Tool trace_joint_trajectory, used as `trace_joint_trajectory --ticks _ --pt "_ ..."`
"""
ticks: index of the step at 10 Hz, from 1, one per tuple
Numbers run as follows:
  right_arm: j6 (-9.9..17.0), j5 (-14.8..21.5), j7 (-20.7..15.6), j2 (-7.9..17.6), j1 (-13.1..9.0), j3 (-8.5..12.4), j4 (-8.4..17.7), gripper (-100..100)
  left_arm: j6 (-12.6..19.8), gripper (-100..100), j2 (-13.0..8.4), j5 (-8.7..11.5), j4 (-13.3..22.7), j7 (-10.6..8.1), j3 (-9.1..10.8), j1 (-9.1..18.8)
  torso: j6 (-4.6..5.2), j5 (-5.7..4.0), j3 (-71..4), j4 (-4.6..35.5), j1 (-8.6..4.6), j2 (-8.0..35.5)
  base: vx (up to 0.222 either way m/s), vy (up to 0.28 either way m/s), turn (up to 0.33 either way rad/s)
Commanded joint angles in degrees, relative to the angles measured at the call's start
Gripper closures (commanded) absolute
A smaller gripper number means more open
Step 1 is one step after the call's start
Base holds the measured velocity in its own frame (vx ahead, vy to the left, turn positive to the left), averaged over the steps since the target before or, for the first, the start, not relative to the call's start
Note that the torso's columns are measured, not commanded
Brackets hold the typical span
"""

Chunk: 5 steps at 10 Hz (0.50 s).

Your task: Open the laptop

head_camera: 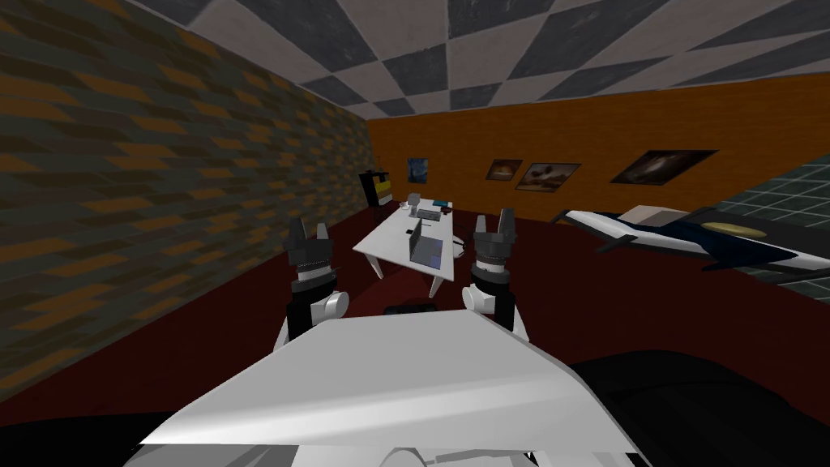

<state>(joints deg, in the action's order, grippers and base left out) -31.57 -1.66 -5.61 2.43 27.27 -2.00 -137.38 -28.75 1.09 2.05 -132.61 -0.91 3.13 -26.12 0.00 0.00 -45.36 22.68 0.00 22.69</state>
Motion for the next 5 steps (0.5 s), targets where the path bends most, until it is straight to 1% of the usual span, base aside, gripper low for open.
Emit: trace_joint_trajectory --ticks 1,3,4,5 --pt "0.0 0.0 0.0 0.0 0.0 0.0 0.0 0 0.0 0 0.0 0.0 0.0 0.00 0.00 0.0 0.00 0.00 -8.5 4.2 0.00 4.2 0.000 0.000 0.000" --pt "0.0 0.0 0.0 0.0 0.0 0.0 0.0 0 0.0 0 0.0 0.0 0.0 0.00 0.00 0.0 0.00 0.00 -25.4 12.7 0.00 12.7 0.000 0.000 0.000" --pt "0.4 0.8 -0.8 2.2 0.1 0.4 0.5 -100 0.0 0 0.0 0.0 0.0 0.00 0.00 0.0 0.00 0.00 -33.8 16.9 0.00 16.9 0.023 0.034 -0.020" --pt "0.7 1.4 -1.4 3.1 0.1 0.7 0.8 -100 0.0 0 0.0 0.0 0.0 0.00 0.00 0.0 0.00 0.02 -37.8 18.8 0.10 18.8 0.034 0.071 -0.029"
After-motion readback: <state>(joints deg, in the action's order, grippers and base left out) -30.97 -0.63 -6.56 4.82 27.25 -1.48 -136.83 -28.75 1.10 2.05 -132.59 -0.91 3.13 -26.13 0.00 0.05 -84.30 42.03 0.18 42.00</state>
